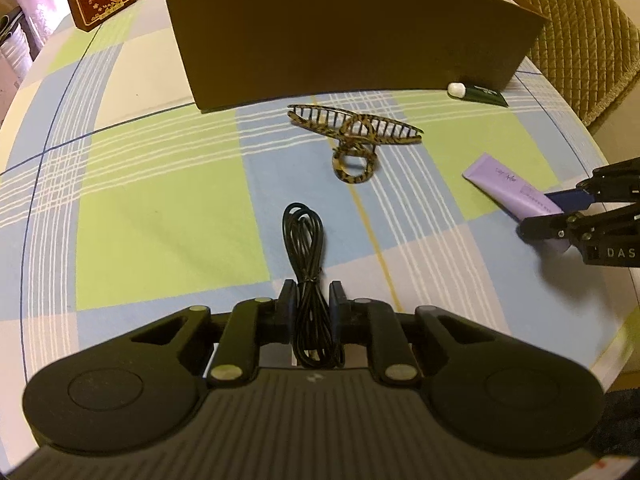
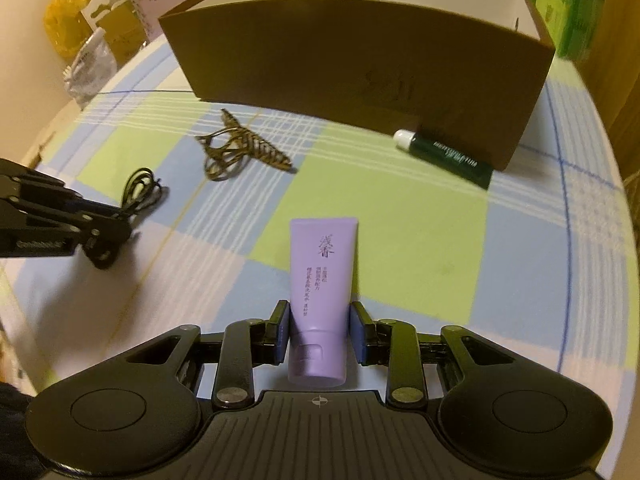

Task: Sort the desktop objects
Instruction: 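Lift and carry the purple tube and black cable over the box with both tools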

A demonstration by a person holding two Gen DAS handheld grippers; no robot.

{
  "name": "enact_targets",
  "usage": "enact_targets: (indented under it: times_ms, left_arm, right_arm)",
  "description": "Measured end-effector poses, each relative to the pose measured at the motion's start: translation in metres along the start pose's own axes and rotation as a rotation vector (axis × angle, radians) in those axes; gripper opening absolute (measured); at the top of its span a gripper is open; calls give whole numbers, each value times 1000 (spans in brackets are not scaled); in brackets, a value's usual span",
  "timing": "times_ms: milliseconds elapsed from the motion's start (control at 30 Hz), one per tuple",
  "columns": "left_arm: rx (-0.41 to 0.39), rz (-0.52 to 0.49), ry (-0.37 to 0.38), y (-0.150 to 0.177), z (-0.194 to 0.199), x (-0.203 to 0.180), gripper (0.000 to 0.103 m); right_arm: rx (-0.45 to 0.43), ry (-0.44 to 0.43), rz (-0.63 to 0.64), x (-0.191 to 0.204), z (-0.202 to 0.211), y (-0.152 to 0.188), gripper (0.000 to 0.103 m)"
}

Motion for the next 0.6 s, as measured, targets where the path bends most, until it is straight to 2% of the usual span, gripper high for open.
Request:
enact_targets:
  times_ms: [367, 600]
  left_arm:
    - [-33, 1, 17, 0, 20, 3, 13]
    - [-90, -3, 48, -10, 44, -2, 13]
  right_arm:
    - [-40, -41, -47, 7, 16, -5, 28]
    - [-89, -66, -76, 7, 33, -14, 28]
Point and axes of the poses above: each gripper's, at about its wrist camera, not at the fingertips, and z roughly against the way its jaws point, x to its left, y to its underside, the point moved 6 cm from there along -z, roughly the way its jaws point, and after that the axes turned 3 degrees about x, right-handed, at the moved point
